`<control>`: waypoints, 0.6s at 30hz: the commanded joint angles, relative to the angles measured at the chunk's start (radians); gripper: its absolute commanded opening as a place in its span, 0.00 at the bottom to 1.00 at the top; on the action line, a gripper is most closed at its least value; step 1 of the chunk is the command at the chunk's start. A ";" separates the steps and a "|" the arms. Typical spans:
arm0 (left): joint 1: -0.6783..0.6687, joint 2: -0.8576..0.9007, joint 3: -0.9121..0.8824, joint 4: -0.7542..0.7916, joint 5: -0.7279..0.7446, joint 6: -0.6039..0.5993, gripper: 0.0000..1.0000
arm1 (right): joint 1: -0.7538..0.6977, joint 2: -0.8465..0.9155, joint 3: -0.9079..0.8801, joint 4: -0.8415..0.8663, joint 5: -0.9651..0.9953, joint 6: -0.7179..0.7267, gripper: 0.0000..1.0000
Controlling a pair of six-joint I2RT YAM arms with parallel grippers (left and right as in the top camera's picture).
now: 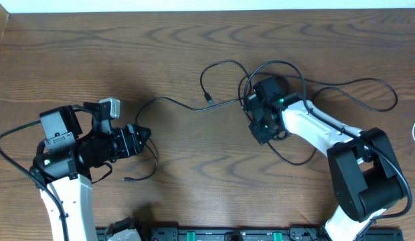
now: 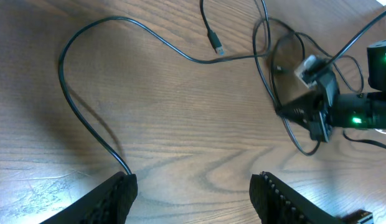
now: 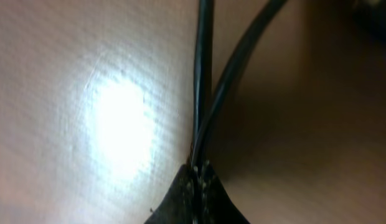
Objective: Untangle cables
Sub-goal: 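Pull the grasped black cable out to the right edge with the right gripper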
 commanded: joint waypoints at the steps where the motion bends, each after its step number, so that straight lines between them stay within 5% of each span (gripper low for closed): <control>1: -0.002 -0.003 0.005 -0.001 0.002 0.002 0.64 | -0.019 -0.092 0.164 -0.129 0.067 0.014 0.01; 12: -0.002 -0.003 0.005 -0.001 0.002 0.002 0.64 | -0.164 -0.321 0.684 -0.403 0.280 0.010 0.01; 18: -0.002 -0.003 0.005 -0.001 0.002 0.002 0.64 | -0.297 -0.389 0.753 -0.408 0.271 0.010 0.01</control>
